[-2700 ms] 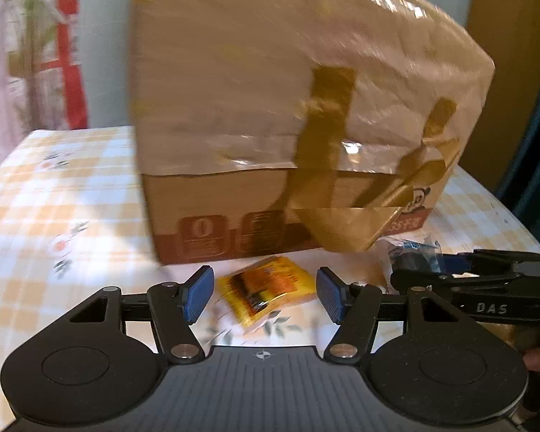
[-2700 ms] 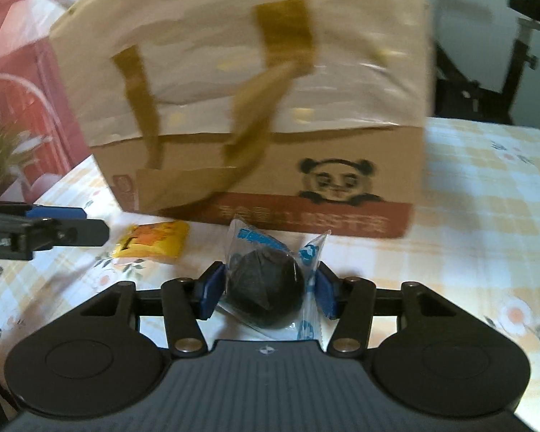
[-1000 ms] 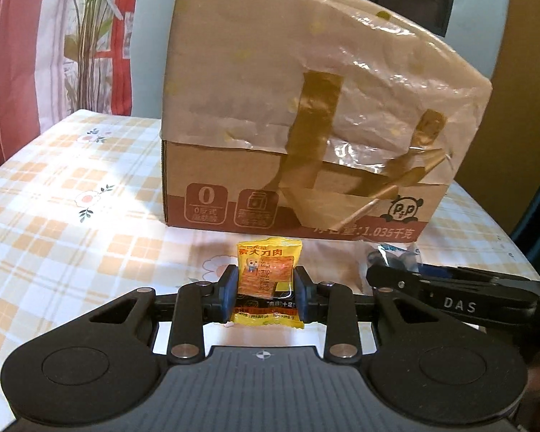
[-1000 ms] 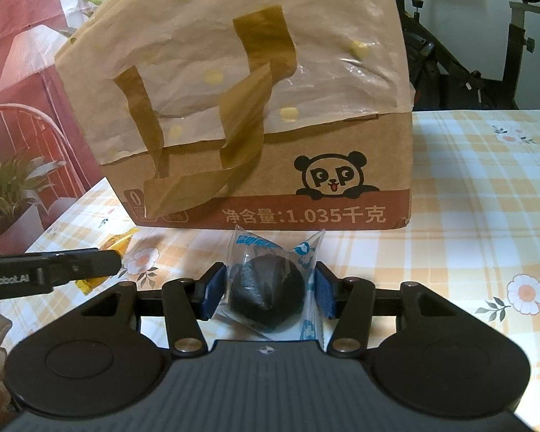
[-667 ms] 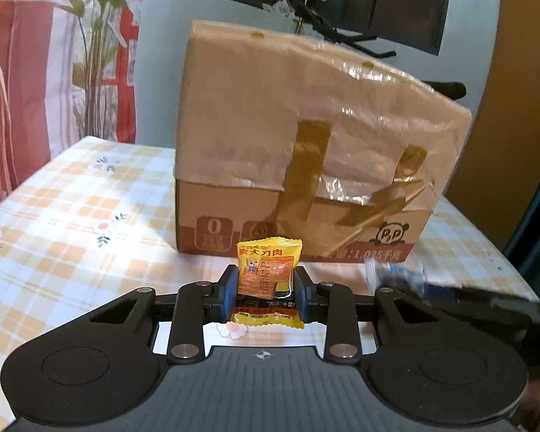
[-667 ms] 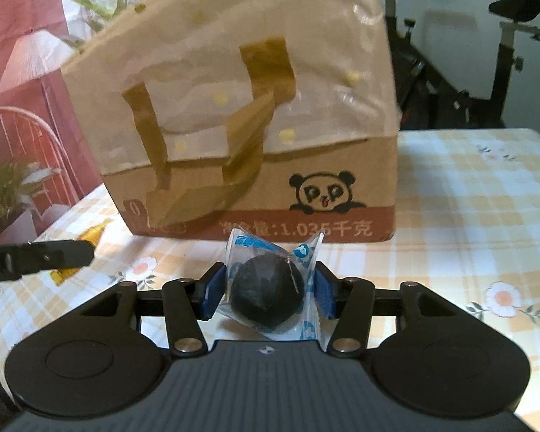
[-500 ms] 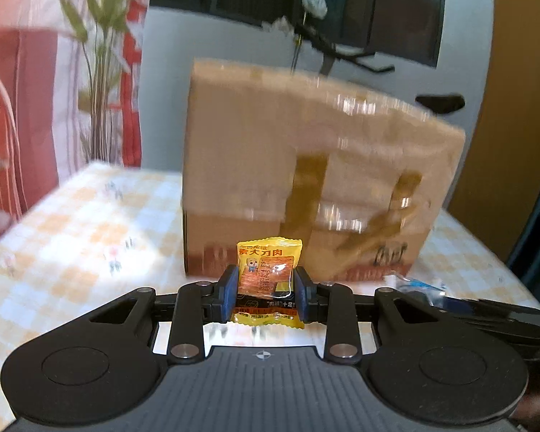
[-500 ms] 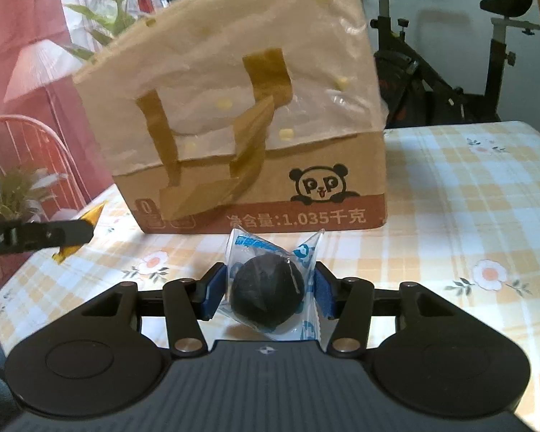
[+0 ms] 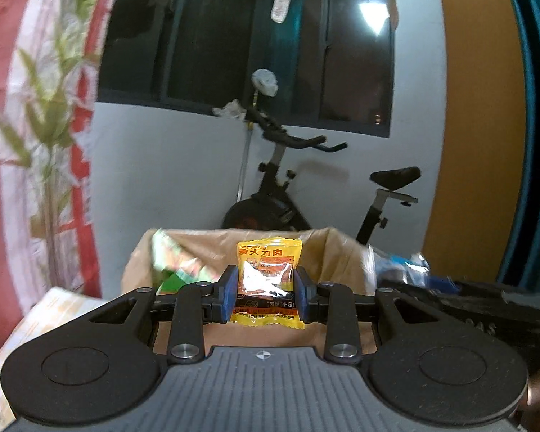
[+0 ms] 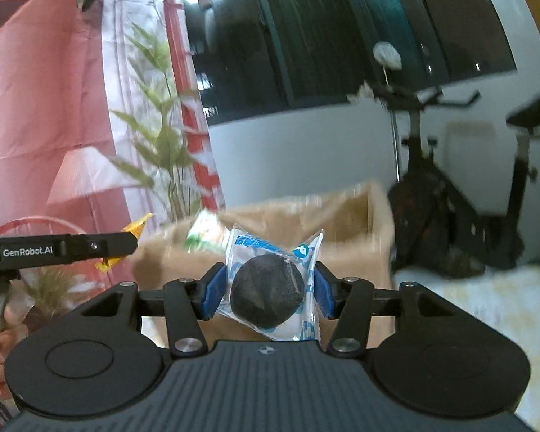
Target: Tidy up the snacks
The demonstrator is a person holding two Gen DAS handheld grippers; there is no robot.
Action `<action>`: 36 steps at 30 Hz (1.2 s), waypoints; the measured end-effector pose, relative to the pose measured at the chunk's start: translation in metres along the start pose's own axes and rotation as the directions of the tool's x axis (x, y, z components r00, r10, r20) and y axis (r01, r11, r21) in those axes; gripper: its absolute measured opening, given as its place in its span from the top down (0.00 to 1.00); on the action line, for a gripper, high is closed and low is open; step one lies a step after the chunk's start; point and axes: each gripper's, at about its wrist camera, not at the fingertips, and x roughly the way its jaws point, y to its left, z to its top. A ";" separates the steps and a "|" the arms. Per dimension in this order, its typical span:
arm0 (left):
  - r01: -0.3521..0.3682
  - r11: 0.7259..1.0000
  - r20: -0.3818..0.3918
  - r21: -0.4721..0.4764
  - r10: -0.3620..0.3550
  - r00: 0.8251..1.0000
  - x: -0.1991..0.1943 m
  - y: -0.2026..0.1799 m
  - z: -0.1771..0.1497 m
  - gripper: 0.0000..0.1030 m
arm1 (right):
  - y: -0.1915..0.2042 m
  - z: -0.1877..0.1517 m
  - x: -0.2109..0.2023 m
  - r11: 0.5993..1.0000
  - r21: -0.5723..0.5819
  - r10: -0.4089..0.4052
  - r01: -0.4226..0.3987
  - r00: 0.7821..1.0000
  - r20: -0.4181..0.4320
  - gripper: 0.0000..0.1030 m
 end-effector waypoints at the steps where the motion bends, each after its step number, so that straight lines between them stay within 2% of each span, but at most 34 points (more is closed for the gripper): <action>1: 0.001 1.000 -0.002 0.009 -0.001 1.000 0.009 -0.001 0.003 0.67 | -0.002 0.008 0.006 1.000 -0.011 -0.002 0.002 1.000 0.006 0.48; 5: -0.012 1.000 -0.047 0.028 0.013 0.999 0.050 -0.005 0.012 0.67 | -0.013 0.029 0.038 0.997 -0.050 -0.052 0.051 0.999 -0.005 0.48; 10: -0.026 0.997 -0.102 0.074 0.033 0.994 0.089 -0.006 0.010 0.64 | -0.021 0.028 0.067 0.987 -0.113 -0.127 0.117 0.989 -0.081 0.48; 12: -0.053 0.994 -0.118 0.095 0.064 0.991 0.097 -0.007 0.010 0.46 | -0.022 0.025 0.072 0.984 -0.124 -0.137 0.124 0.986 -0.100 0.48; 13: -0.069 0.992 -0.116 0.101 0.081 0.990 0.097 -0.007 0.010 0.30 | -0.024 0.025 0.073 0.984 -0.122 -0.140 0.127 0.985 -0.105 0.48; 14: -0.081 0.991 -0.106 0.102 0.092 0.990 0.094 -0.006 0.011 0.23 | -0.025 0.025 0.073 0.985 -0.114 -0.140 0.128 0.984 -0.106 0.47; 17: -0.078 0.992 -0.103 0.098 0.088 0.991 0.082 -0.003 0.012 0.15 | -0.027 0.026 0.067 0.988 -0.096 -0.132 0.122 0.986 -0.099 0.39; 21: -0.092 0.993 -0.124 0.074 0.101 0.987 0.065 0.003 0.018 0.13 | -0.023 0.029 0.057 0.988 -0.095 -0.134 0.124 0.985 -0.107 0.27; 27: -0.113 0.992 -0.098 0.050 0.117 0.988 0.018 0.008 0.028 0.08 | -0.006 0.043 0.030 0.993 -0.054 -0.111 0.107 0.989 -0.095 0.07; 31: -0.201 0.978 -0.054 0.051 0.203 0.978 -0.020 0.004 0.037 0.06 | 0.014 0.050 0.006 0.992 -0.048 -0.123 0.120 0.990 -0.068 0.01; 33: -0.240 0.968 -0.028 0.071 0.242 0.970 -0.042 -0.001 0.042 0.05 | 0.027 0.053 -0.009 0.988 -0.055 -0.147 0.145 0.989 -0.034 0.00; 36: -0.284 0.955 0.008 0.083 0.284 0.959 -0.075 -0.007 0.048 0.04 | 0.041 0.056 -0.028 0.989 -0.049 -0.138 0.137 0.990 -0.030 0.00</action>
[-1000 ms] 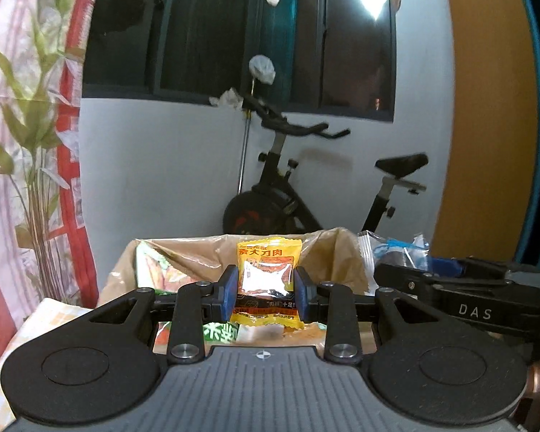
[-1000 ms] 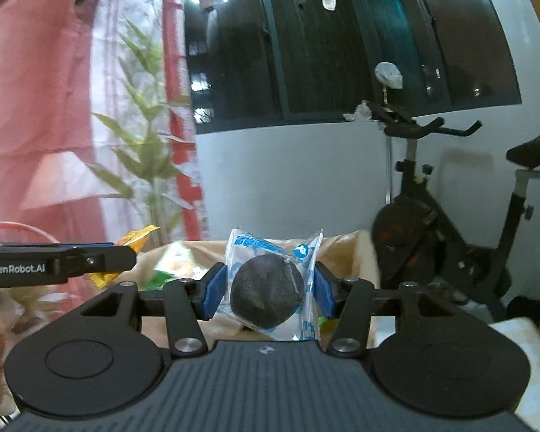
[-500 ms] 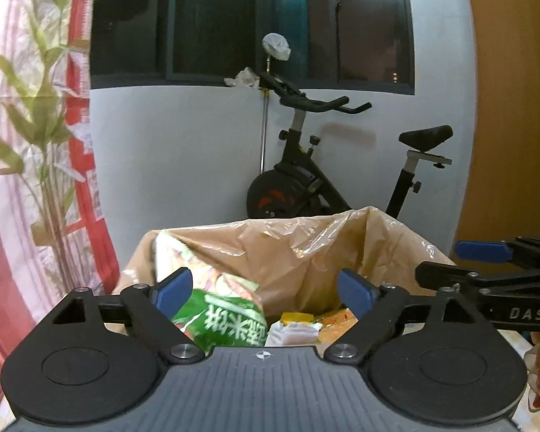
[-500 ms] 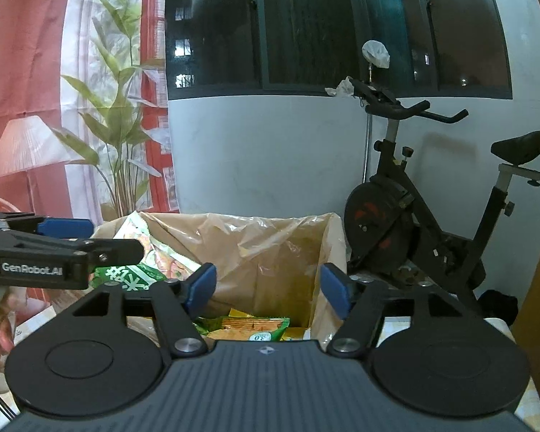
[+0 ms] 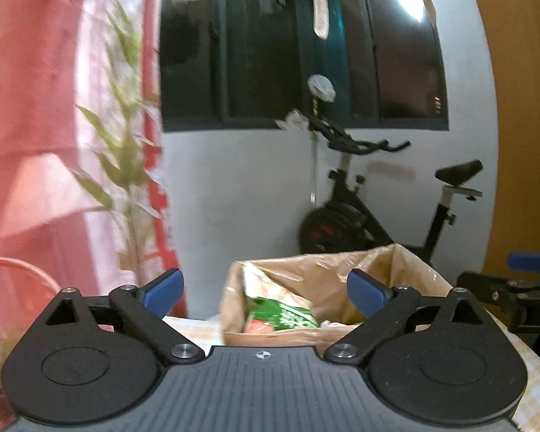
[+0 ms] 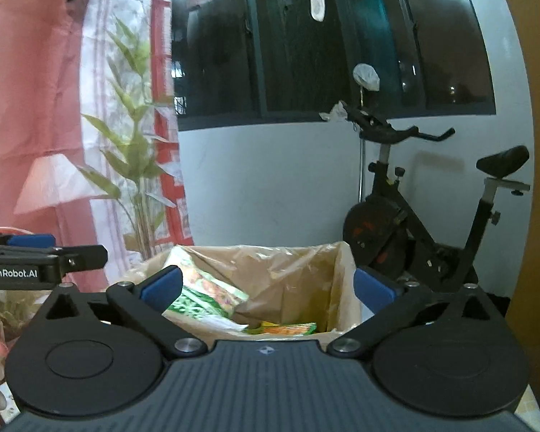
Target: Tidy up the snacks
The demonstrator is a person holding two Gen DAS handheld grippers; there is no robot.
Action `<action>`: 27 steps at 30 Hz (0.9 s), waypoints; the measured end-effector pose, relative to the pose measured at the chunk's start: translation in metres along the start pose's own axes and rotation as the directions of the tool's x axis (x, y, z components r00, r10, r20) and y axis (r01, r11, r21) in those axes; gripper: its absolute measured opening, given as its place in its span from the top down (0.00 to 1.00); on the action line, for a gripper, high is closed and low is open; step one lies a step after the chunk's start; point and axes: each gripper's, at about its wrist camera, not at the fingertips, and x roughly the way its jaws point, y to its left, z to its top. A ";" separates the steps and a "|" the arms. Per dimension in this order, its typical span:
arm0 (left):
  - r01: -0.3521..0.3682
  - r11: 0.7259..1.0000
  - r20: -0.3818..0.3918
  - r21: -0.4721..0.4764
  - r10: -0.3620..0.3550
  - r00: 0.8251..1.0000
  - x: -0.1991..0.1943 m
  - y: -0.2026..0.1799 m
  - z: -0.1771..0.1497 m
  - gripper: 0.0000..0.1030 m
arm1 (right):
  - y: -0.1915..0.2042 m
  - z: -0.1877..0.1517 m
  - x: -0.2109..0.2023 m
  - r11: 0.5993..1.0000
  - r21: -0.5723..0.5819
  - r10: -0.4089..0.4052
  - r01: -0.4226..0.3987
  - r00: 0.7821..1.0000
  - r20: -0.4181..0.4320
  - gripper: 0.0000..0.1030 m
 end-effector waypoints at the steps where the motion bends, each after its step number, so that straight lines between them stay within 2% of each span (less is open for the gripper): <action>1: 0.003 1.000 0.006 0.001 -0.003 1.000 -0.011 0.002 0.002 0.04 | 0.004 0.002 -0.006 1.000 0.006 -0.005 0.005 1.000 -0.008 0.00; 5: 0.003 1.000 0.010 0.005 -0.003 1.000 -0.053 0.008 0.010 0.04 | 0.019 0.005 -0.036 0.996 0.029 -0.088 0.089 0.995 -0.045 0.00; 9: -0.034 0.999 -0.008 0.000 0.034 0.999 -0.087 0.008 0.010 0.04 | 0.029 0.004 -0.072 0.997 0.043 -0.064 0.064 0.998 -0.010 0.00; 14: -0.100 0.995 0.014 -0.023 0.100 0.995 -0.119 0.011 0.006 0.04 | 0.038 0.005 -0.098 0.999 0.018 -0.048 0.048 0.999 0.005 0.00; 17: -0.090 0.995 0.028 -0.049 0.092 0.995 -0.127 0.015 0.010 0.04 | 0.042 0.005 -0.102 0.999 0.003 -0.035 0.035 0.999 -0.009 0.00; 27: -0.093 0.995 0.032 -0.039 0.094 0.995 -0.128 0.014 0.007 0.04 | 0.049 0.004 -0.108 1.000 -0.014 -0.019 0.019 1.000 -0.004 0.00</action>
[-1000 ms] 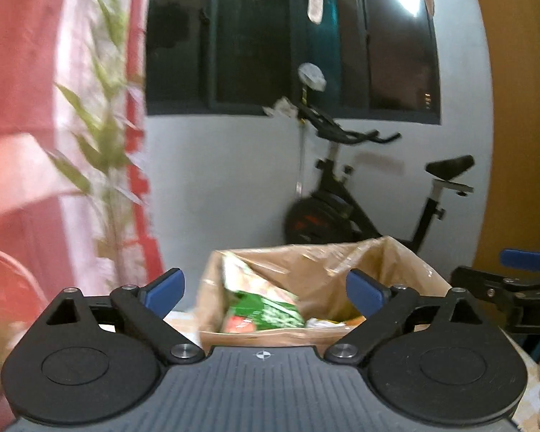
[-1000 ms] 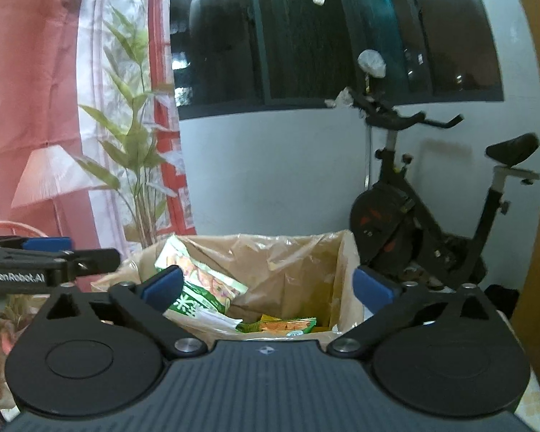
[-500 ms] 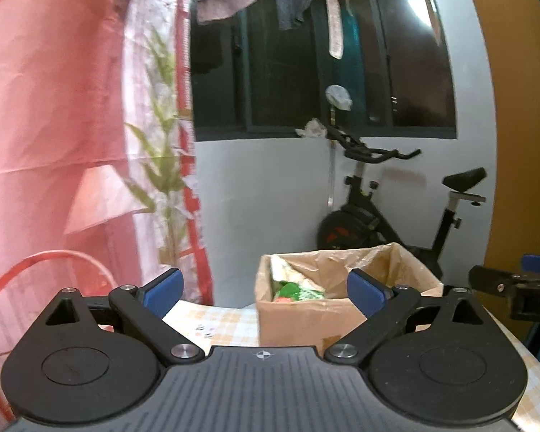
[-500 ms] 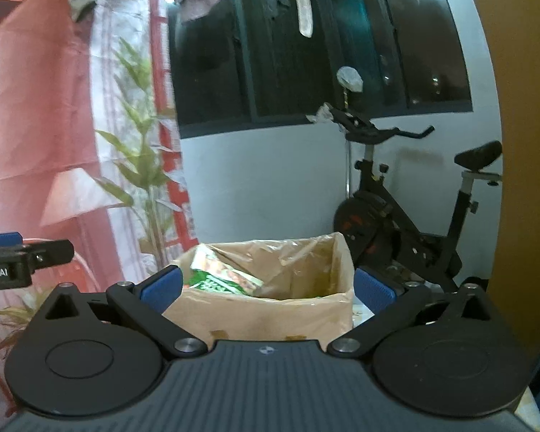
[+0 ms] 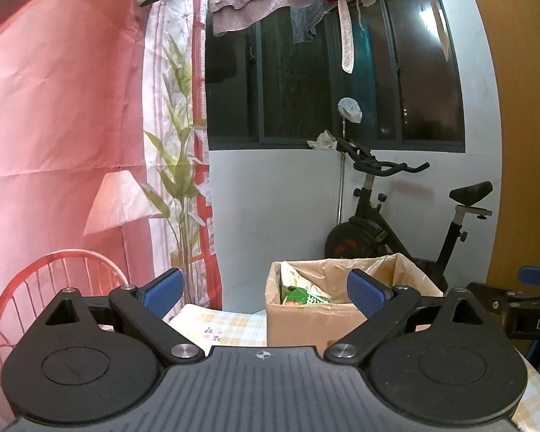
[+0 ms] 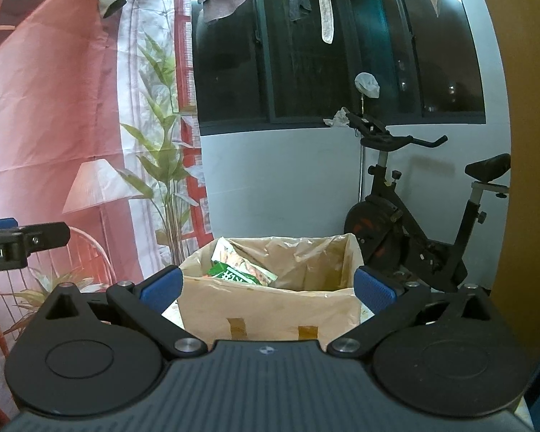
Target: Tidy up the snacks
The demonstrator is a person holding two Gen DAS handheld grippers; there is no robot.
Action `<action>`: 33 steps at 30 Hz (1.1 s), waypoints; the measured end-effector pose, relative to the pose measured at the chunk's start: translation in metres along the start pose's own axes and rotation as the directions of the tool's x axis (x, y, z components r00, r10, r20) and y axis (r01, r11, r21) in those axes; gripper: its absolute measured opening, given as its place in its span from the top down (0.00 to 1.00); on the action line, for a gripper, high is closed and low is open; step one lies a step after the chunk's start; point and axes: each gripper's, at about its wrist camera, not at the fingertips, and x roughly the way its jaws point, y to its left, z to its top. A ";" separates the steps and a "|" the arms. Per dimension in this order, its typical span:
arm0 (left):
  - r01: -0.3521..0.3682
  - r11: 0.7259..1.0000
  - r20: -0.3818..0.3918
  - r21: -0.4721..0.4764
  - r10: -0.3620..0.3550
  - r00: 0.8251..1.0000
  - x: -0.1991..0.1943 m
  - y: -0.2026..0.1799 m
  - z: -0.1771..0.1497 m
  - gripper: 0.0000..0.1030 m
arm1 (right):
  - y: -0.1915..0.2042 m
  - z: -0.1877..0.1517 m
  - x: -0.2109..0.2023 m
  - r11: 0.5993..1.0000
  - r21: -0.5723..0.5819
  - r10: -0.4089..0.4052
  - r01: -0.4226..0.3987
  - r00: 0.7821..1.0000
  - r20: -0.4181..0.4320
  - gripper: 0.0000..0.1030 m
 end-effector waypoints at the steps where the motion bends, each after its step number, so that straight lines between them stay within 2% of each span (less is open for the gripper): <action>1: -0.003 1.000 -0.001 0.000 0.003 1.000 0.000 0.000 0.000 0.04 | 0.000 0.000 -0.001 1.000 0.001 0.000 0.000 1.000 0.001 0.00; 5: -0.017 1.000 -0.005 0.011 0.017 1.000 0.000 0.000 0.000 0.04 | 0.000 0.000 -0.001 1.000 0.001 0.000 0.000 1.000 -0.003 0.00; 33: 0.001 1.000 -0.007 0.001 -0.001 1.000 -0.001 0.007 0.000 0.04 | -0.001 0.001 -0.002 1.000 0.000 -0.003 0.003 1.000 0.001 0.00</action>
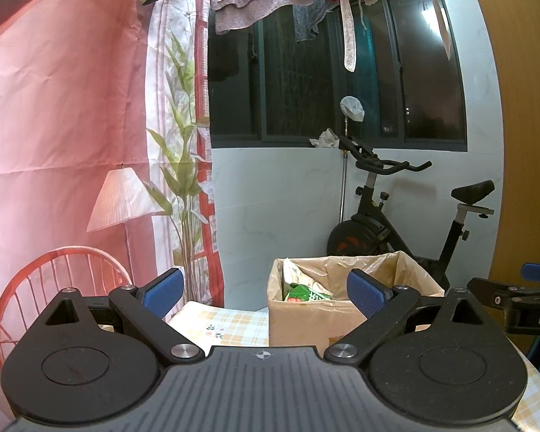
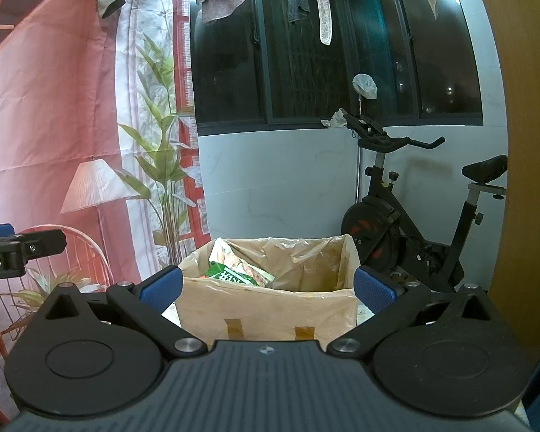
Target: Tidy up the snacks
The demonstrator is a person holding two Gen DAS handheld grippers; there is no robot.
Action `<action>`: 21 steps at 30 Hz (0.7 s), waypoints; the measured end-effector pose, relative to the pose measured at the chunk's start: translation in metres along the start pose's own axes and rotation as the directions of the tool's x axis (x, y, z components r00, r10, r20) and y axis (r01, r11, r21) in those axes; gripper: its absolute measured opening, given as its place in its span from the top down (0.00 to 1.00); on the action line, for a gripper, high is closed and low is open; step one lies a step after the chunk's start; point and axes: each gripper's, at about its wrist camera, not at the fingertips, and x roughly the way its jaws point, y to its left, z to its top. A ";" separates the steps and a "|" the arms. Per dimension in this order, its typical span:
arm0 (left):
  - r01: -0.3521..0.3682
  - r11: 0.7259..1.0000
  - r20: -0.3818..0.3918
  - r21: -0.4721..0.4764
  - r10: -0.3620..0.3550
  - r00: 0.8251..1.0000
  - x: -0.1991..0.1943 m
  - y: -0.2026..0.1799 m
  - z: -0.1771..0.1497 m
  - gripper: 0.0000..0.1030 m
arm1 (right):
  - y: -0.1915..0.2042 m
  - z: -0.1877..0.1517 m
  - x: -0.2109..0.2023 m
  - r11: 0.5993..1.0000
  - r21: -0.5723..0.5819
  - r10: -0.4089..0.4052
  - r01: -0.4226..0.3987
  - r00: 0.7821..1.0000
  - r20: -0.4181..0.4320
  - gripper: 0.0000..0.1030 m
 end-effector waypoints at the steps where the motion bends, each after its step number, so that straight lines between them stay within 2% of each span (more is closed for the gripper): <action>1: 0.001 1.000 0.000 -0.001 -0.001 1.000 0.000 0.000 0.000 0.04 | 0.000 0.000 0.000 1.000 0.001 0.000 0.000 1.000 0.000 0.00; 21: 0.010 1.000 -0.008 -0.009 -0.010 1.000 -0.002 -0.002 -0.003 0.04 | -0.001 -0.001 -0.001 1.000 0.002 -0.002 0.002 1.000 0.002 0.00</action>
